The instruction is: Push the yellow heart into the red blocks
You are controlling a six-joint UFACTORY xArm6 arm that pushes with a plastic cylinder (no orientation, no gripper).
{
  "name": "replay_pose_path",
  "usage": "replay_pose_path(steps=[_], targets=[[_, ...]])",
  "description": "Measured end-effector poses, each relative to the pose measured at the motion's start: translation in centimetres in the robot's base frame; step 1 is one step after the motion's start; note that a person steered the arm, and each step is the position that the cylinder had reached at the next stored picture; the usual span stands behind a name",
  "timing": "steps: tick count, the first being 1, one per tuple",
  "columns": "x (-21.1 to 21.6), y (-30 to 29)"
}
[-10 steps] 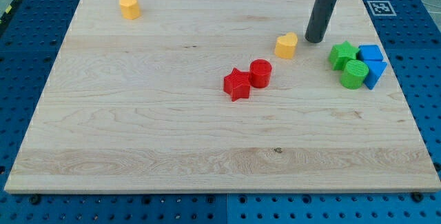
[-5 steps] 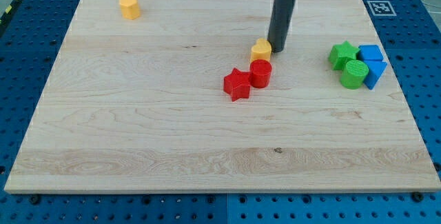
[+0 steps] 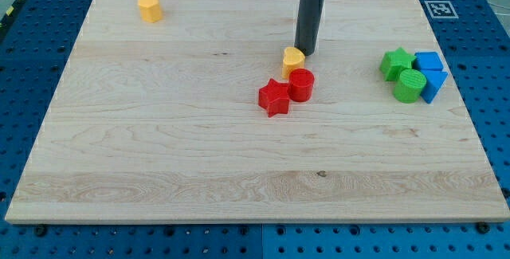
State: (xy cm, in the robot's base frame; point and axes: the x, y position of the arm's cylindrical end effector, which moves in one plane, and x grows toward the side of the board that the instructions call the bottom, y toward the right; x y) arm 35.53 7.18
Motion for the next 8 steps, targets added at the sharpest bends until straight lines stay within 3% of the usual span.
replay_pose_path(steps=[4,8], targets=[[3.6,-2.0],[-0.5,-1.5]])
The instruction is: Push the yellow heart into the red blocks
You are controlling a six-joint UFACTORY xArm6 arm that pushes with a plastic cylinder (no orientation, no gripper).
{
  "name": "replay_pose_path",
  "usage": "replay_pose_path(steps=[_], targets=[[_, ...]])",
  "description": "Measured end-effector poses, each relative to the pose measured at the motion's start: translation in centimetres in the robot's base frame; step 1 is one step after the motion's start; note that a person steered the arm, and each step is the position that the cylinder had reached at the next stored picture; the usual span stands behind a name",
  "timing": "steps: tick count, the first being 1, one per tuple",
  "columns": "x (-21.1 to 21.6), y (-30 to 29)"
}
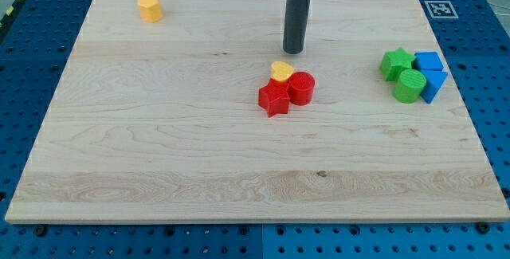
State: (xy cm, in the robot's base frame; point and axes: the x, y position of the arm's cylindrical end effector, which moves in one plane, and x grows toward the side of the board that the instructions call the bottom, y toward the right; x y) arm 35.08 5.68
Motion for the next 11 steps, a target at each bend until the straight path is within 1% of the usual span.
replay_pose_path(steps=[1,3,4,7,8,9,11], targets=[[0.0,0.0],[-2.4,0.1],[-2.8,0.5],[-5.9,3.7],[-5.9,4.3],[-5.9,6.7],[-5.9,7.9]])
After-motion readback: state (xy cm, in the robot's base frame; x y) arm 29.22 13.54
